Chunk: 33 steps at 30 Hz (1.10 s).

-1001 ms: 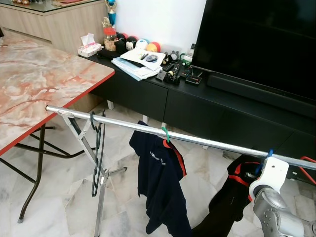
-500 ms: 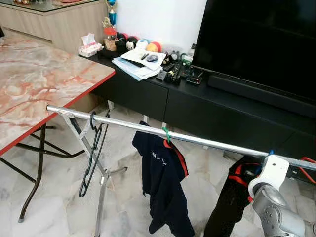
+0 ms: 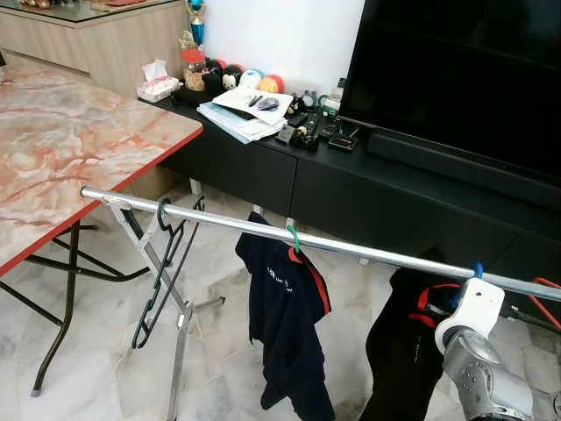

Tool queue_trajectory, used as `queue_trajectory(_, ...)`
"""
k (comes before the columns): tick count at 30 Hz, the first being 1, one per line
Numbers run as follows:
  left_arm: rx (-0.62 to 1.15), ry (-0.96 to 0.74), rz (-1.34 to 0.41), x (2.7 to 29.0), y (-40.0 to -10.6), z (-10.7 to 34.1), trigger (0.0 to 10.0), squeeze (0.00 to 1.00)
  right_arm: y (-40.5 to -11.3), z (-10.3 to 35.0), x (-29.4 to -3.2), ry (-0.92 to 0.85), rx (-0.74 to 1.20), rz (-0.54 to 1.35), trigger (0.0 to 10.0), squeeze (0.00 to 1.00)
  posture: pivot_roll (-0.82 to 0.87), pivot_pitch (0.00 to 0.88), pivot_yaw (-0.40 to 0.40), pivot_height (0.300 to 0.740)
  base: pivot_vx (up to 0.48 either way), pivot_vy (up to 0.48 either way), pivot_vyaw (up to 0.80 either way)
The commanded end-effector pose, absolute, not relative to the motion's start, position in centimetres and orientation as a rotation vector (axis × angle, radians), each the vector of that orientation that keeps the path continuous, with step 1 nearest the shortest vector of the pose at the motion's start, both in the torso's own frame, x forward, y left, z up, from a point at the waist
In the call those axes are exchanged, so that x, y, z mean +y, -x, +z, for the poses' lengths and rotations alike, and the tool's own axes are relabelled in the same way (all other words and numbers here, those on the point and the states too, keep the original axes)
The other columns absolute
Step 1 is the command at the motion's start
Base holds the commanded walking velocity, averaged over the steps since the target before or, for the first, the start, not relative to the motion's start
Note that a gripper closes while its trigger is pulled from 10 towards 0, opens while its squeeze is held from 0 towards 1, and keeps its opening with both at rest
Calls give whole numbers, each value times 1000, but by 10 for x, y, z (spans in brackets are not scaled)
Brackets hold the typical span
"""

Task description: Hang hanger

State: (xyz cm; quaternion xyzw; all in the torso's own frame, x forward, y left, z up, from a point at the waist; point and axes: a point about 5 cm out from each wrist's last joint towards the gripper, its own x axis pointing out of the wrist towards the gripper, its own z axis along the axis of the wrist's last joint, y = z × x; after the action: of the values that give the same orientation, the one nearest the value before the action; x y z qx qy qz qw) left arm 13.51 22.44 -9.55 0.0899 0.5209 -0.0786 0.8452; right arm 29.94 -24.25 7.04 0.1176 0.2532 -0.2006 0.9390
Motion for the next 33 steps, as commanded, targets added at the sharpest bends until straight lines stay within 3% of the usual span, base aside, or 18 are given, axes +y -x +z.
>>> queue_trajectory(1,1154,-181,-212,216,-122,-102,10000,0,-303,76,-247,-219,496,-418,10000,0,6,66,-62,740,0,0,0)
queue_trajectory(3,1154,-181,-212,216,-122,-102,10000,0,-304,76,-245,-225,496,-414,10000,0,7,66,-62,740,0,0,0)
queue_trajectory(5,1154,-181,-213,216,-122,-102,10000,0,-304,75,-243,-227,496,-409,2784,0,8,67,-61,740,0,0,0)
queue_trajectory(6,1154,-181,-214,216,-122,-102,10000,0,-303,74,-243,-220,495,-407,0,0,7,67,-61,740,0,0,0)
queue_trajectory(31,1161,-178,-222,216,-121,-102,10000,0,-301,67,-236,-195,519,-380,0,0,6,71,-61,740,0,0,0)
queue_trajectory(32,1161,-178,-221,216,-121,-102,10000,0,-301,67,-236,-188,521,-378,4588,0,7,72,-61,740,0,0,0)
queue_trajectory(33,1161,-178,-221,216,-121,-102,10000,0,-301,67,-236,-180,521,-375,10000,0,7,72,-61,740,0,0,0)
